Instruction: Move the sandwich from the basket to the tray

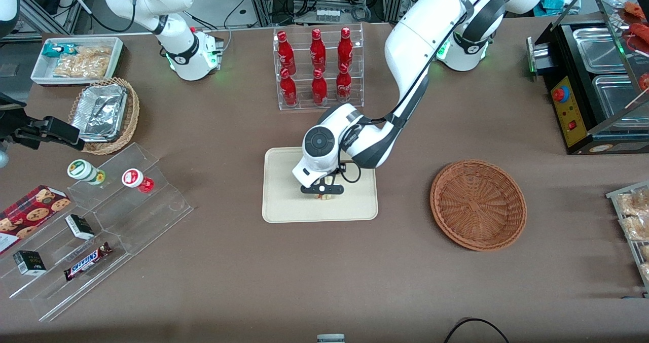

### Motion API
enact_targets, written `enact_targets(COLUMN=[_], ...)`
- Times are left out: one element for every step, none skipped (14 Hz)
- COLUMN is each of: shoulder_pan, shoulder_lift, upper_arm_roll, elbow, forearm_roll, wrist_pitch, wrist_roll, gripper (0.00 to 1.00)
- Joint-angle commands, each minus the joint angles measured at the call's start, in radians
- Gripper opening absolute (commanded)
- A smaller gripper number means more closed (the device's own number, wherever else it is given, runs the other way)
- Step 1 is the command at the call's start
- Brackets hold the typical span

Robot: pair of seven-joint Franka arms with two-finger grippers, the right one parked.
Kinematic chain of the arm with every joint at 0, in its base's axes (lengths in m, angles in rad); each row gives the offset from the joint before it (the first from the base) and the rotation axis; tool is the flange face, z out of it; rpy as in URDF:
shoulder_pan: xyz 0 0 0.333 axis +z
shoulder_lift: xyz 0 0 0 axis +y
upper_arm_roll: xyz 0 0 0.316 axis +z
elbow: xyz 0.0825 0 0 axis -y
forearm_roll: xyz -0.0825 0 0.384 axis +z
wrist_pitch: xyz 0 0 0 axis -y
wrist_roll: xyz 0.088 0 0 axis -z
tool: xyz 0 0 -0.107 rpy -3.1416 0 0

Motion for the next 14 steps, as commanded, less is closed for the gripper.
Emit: enact_targets(shoulder_pan=[0.006,0.008,0.012,0.018,0.02,0.037,0.066,0.099,0.135,0.183,0.228,0.277,0.311,0.355], shoulder_lift=[0.007,0.001,-0.008,-0.032,-0.054,-0.081,-0.111,-0.14,-0.169,-0.195,-0.236,-0.278,-0.322,-0.379], upper_arm_roll=[-0.006,-0.006,-0.006,-0.006,-0.003,0.0,0.0,0.0,0.001,0.001,0.001,0.001,0.001,0.001], elbow=[0.036,0.04,0.043,0.05,0.052,0.053,0.053,0.05,0.041,0.015,-0.034,-0.09,-0.146,-0.216], forearm_roll=[-0.007,-0.007,-0.007,-0.012,-0.032,-0.047,-0.05,-0.046,-0.041,-0.036,-0.038,-0.038,-0.038,-0.038], wrist_pitch=[-0.029,-0.052,-0.089,-0.14,-0.189,-0.233,-0.267,-0.298,-0.318,-0.335,-0.336,-0.335,-0.335,-0.332], wrist_roll=[0.012,0.012,0.012,0.014,0.014,0.014,0.018,0.021,0.023,0.026,0.032,0.041,0.093,0.179], gripper=[1.0,1.0,1.0,1.0,1.0,1.0,1.0,1.0,1.0,1.0,1.0,1.0,1.0,1.0])
